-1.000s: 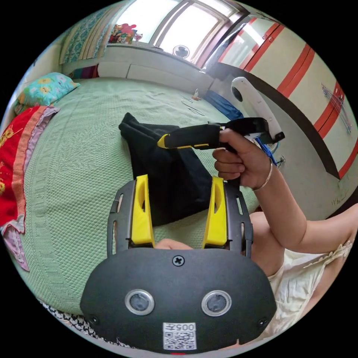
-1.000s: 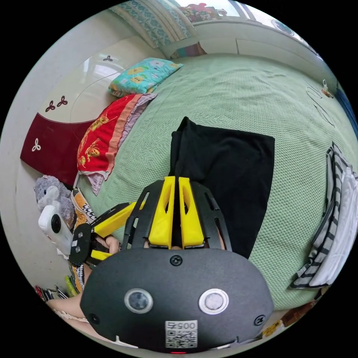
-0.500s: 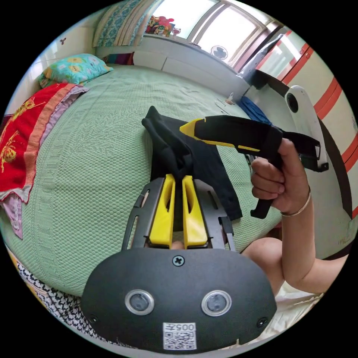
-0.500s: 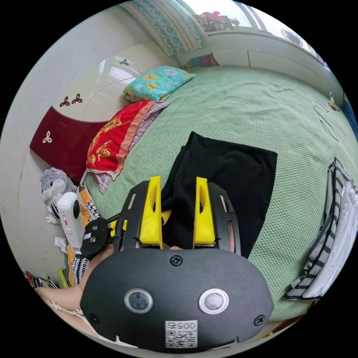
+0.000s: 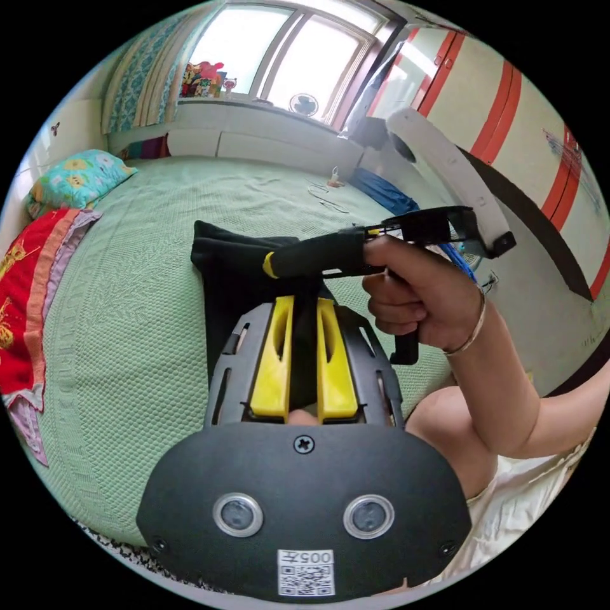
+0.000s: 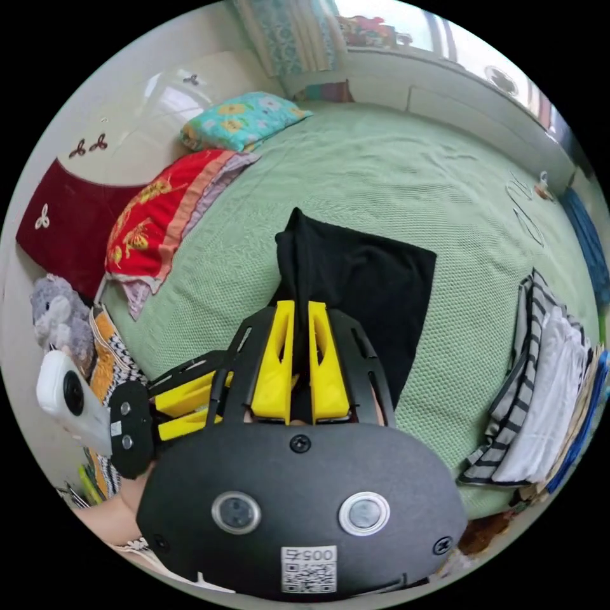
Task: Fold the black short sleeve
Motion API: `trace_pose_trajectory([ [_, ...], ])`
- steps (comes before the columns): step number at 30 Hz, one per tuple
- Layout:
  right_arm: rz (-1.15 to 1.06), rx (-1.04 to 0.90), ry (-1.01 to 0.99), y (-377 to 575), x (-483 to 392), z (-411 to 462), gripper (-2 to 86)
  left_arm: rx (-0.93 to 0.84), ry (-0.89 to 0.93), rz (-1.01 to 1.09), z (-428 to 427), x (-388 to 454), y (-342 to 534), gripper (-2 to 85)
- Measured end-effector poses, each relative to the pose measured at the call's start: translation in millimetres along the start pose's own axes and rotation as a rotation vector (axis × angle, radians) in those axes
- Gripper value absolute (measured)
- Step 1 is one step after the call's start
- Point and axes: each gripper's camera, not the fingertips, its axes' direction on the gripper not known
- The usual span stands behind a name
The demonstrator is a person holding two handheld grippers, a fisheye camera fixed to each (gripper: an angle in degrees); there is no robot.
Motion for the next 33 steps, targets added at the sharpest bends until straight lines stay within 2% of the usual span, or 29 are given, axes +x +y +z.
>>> trace_pose_trajectory([
  [3,0.08,0.056,0.075,3.1,22.7,-19.8,-0.3,-0.033,0.001,-0.121,6.5,-23.3,-0.1,13.5],
  [9,0.225,0.1,0.334,15.7,73.6,-43.9,-0.4,-0.103,-0.232,-0.179,28.8,-25.8,-2.6,13.8],
  [11,0.319,0.063,0.434,19.5,102.8,-40.0,-0.3,-0.119,-0.266,-0.18,38.7,-23.8,-3.4,13.9],
  [16,0.524,-0.119,0.473,29.1,166.0,-4.4,2.1,-0.224,-0.362,-0.178,69.9,-22.4,-9.8,15.3],
  [18,0.54,-0.069,0.489,33.1,166.9,-17.0,4.5,-0.23,-0.381,-0.168,72.4,-17.7,-13.1,15.4],
  [20,0.567,0.073,0.645,39.2,151.7,-47.6,4.6,-0.251,-0.396,-0.17,76.4,-14.1,-18.2,15.4],
  [22,0.466,0.205,0.594,42.9,128.5,-63.7,4.9,-0.286,-0.437,-0.155,82.8,-8.4,-23.9,15.4],
  [23,0.287,0.282,0.454,44.6,106.8,-66.4,4.9,-0.29,-0.449,-0.15,83.6,-6.6,-25.0,15.2],
  [24,0.174,0.292,0.367,44.6,95.5,-64.6,5.5,-0.298,-0.466,-0.138,84.7,-3.1,-26.6,14.8],
  [25,-0.056,0.242,0.18,43.0,72.6,-54.0,6.9,-0.298,-0.464,-0.126,84.9,0.0,-27.6,14.2],
  [26,-0.201,0.162,0.096,41.3,53.0,-37.9,8.6,-0.299,-0.461,-0.12,85.0,1.2,-27.9,13.9],
  [27,-0.246,0.125,0.119,40.7,44.1,-28.1,9.5,-0.299,-0.463,-0.117,84.5,2.8,-28.6,13.3],
  [29,-0.35,-0.024,0.37,38.6,18.4,18.7,9.8,-0.302,-0.457,-0.106,83.1,4.7,-30.0,12.6],
  [33,-0.38,-0.227,0.535,36.4,13.5,73.6,5.5,-0.295,-0.389,-0.123,76.3,4.4,-32.7,8.5],
])
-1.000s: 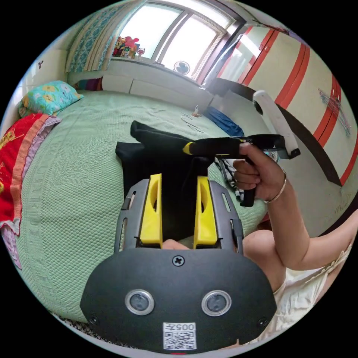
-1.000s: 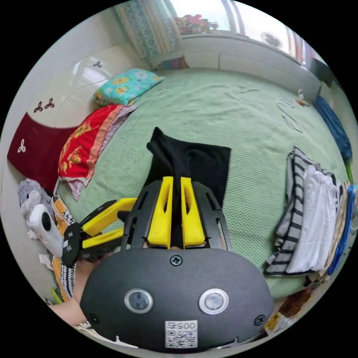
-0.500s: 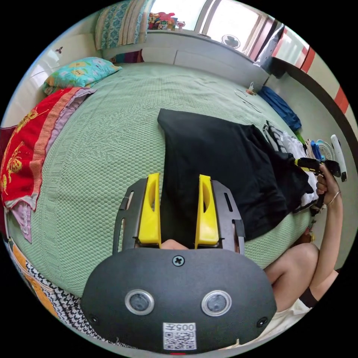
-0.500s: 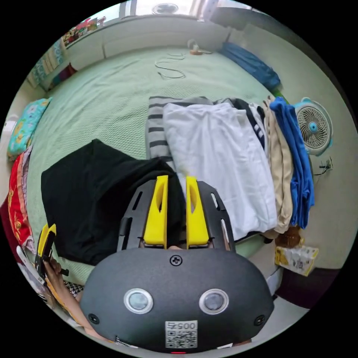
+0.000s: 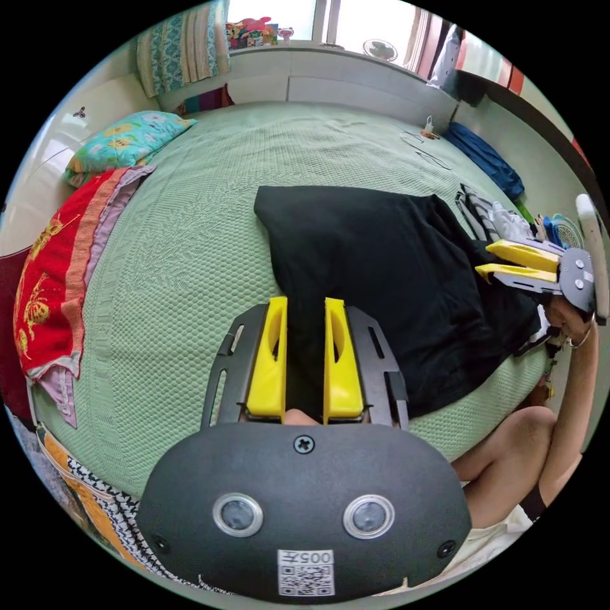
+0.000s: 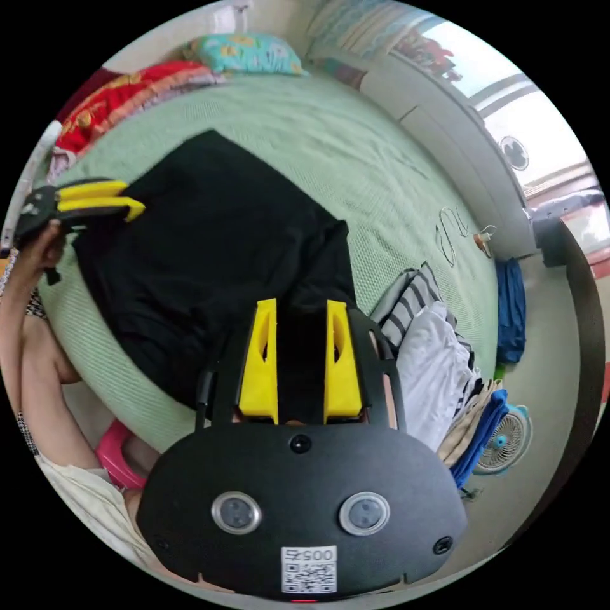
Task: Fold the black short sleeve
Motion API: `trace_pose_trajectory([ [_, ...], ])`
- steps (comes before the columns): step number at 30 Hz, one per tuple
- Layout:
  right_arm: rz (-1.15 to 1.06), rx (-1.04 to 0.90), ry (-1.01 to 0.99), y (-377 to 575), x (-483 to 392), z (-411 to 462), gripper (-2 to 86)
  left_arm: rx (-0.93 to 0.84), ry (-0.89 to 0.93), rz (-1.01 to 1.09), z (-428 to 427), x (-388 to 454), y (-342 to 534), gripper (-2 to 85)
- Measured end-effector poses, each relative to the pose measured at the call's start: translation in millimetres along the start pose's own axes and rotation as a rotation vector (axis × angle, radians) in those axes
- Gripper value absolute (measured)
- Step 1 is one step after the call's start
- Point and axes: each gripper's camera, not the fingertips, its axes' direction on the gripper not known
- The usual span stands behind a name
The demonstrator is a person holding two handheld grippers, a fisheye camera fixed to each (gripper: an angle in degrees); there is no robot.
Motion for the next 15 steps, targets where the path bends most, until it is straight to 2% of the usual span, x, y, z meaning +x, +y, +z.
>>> trace_pose_trajectory([
  [1,0.037,-0.009,0.027,-0.7,3.5,3.0,0.8,-0.002,0.01,-0.001,-1.6,-1.1,-0.1,7.6],
  [3,0.189,0.057,0.02,3.2,24.8,-5.0,-0.5,-0.005,0.021,0.002,-4.6,-2.3,0.3,7.2],
  [5,0.578,0.186,0.105,18.8,72.7,-15.9,-0.6,-0.002,0.03,-0.001,-7.8,-3.3,1.4,6.9],
  [8,0.831,0.243,0.119,42.9,107.3,-0.4,1.5,0.006,0.036,0.001,-14.3,-3.9,4.6,6.9],
  [11,0.886,0.14,0.088,58.8,112.4,15.3,5.0,0.012,0.041,0.005,-23.0,-4.3,7.3,6.6],
  [15,0.829,0.2,0.096,74.0,101.5,-9.8,7.7,0.015,0.07,-0.017,-38.6,-9.3,9.8,6.1],
])
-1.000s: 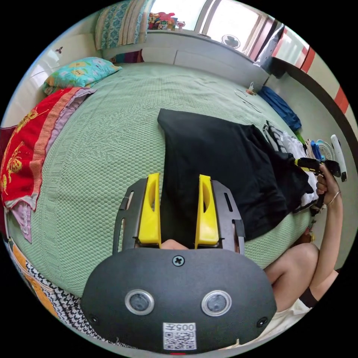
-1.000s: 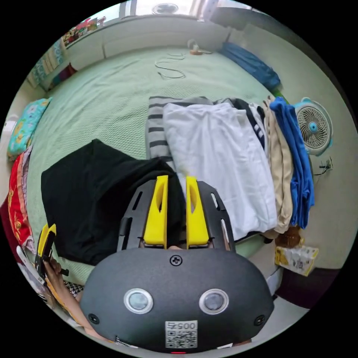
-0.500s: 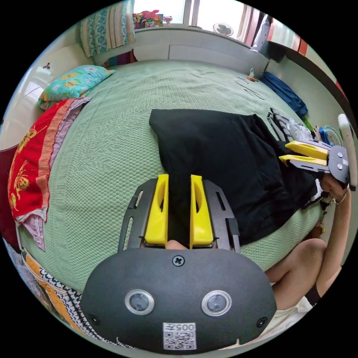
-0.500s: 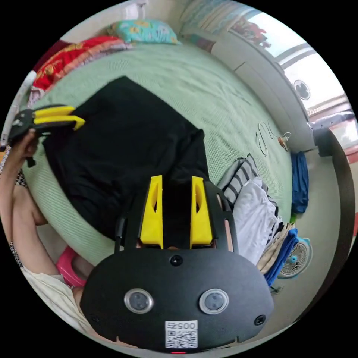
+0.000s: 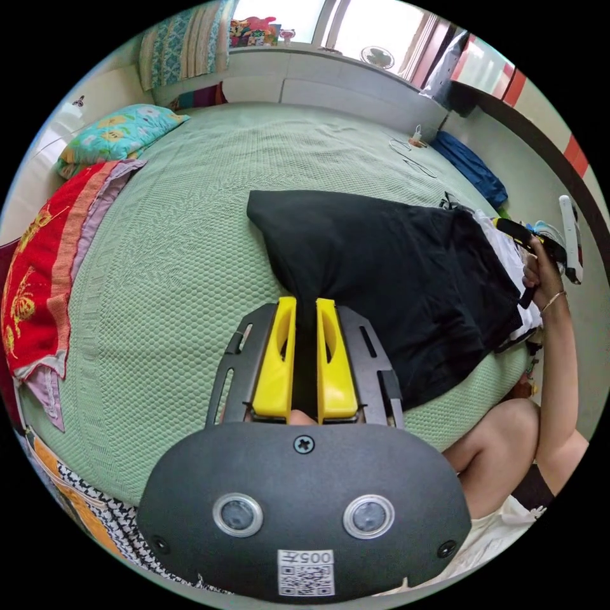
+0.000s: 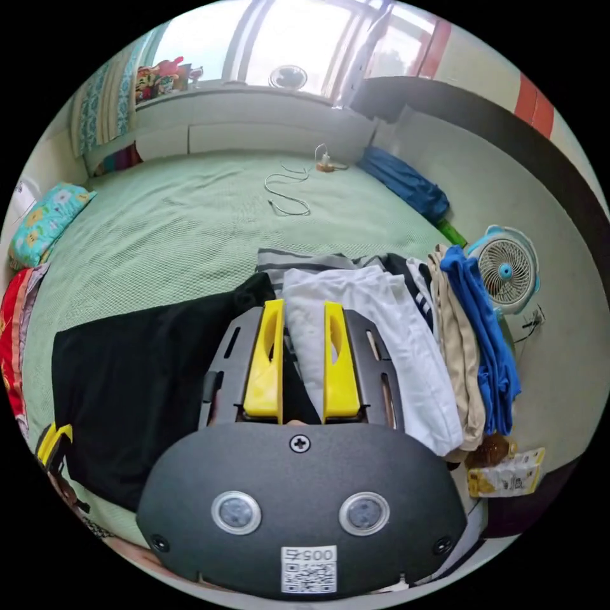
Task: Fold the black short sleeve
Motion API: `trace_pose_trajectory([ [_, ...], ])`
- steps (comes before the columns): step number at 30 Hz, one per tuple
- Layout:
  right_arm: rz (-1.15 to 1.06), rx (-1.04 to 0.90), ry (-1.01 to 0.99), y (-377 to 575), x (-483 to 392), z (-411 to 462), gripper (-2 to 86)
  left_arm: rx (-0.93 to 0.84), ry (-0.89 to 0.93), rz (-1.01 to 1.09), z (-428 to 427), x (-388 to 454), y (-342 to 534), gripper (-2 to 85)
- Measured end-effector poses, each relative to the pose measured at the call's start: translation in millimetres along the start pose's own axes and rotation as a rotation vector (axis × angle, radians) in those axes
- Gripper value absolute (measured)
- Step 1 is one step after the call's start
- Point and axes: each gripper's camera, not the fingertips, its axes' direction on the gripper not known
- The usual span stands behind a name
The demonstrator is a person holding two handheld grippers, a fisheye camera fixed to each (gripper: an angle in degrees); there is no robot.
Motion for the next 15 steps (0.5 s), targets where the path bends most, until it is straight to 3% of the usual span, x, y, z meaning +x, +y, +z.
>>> trace_pose_trajectory([
  [5,-0.292,-0.026,-0.43,35.1,-19.3,-47.5,8.6,0.003,-0.075,-0.037,-26.4,-9.5,10.6,5.8],
  [9,-0.398,-0.072,-0.478,47.6,-37.1,-55.5,8.9,0.011,-0.231,-0.105,-57.1,-36.6,34.8,5.8],
  [15,-0.775,-0.019,-0.622,85.4,-58.5,-78.1,9.3,0.091,-0.133,-0.236,-112.5,-97.3,87.5,9.1],
])
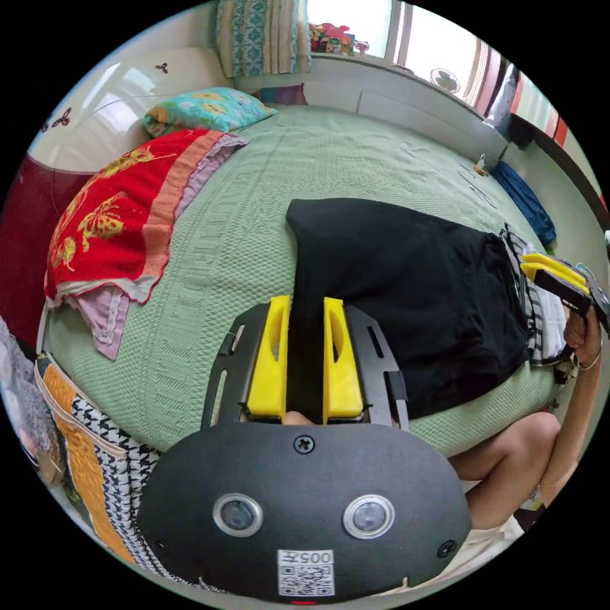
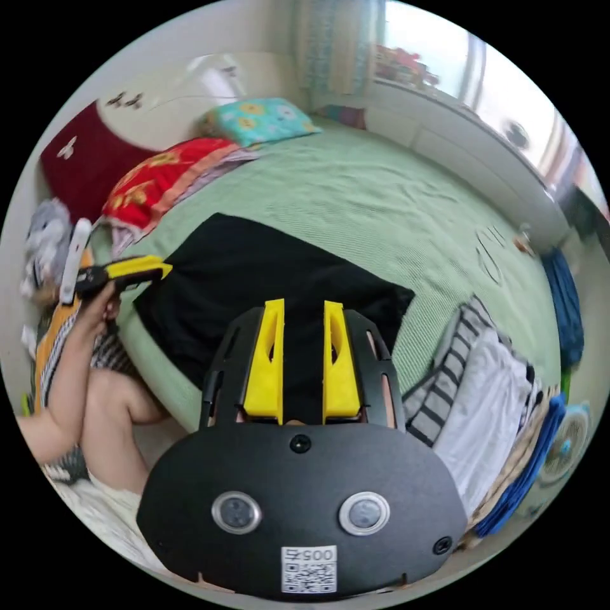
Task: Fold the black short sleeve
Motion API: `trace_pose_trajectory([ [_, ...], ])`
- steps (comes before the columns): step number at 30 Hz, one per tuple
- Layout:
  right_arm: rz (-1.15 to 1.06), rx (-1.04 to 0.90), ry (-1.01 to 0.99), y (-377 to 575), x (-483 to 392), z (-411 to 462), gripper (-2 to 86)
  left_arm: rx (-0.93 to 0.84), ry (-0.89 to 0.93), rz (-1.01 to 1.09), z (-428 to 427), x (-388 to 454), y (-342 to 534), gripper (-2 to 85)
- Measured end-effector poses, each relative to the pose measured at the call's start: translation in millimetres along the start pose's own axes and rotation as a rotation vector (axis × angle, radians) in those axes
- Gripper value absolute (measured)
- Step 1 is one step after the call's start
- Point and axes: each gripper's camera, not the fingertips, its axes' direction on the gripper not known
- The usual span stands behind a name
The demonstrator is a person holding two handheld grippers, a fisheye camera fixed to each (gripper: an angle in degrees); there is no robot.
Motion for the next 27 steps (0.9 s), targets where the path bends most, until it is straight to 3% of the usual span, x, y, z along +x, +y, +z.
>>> trace_pose_trajectory([
  [4,-0.35,-0.006,-0.177,23.3,-36.4,0.5,11.3,0.102,0.1,0.065,-44.1,-9.2,26.7,10.7],
  [8,-0.502,-0.116,-0.145,49.1,-57.2,17.9,11.0,0.088,0.074,0.263,-57.0,30.6,33.1,13.0],
  [15,-0.642,-0.158,-0.086,75.8,-85.3,34.5,11.4,-0.006,0.088,0.604,-59.0,116.0,43.6,18.1],
  [20,-0.697,-0.1,-0.171,76.5,-98.5,32.3,10.6,-0.012,0.051,0.651,-69.8,124.9,50.4,17.3],
  [23,-0.729,-0.119,-0.11,76.7,-107.9,45.2,9.5,0.007,0.057,0.639,-82.8,116.2,49.4,16.9],
  [27,-0.699,-0.167,-0.139,73.1,-99.9,52.2,3.6,0.041,0.085,0.657,-97.6,107.4,50.9,16.2],
])
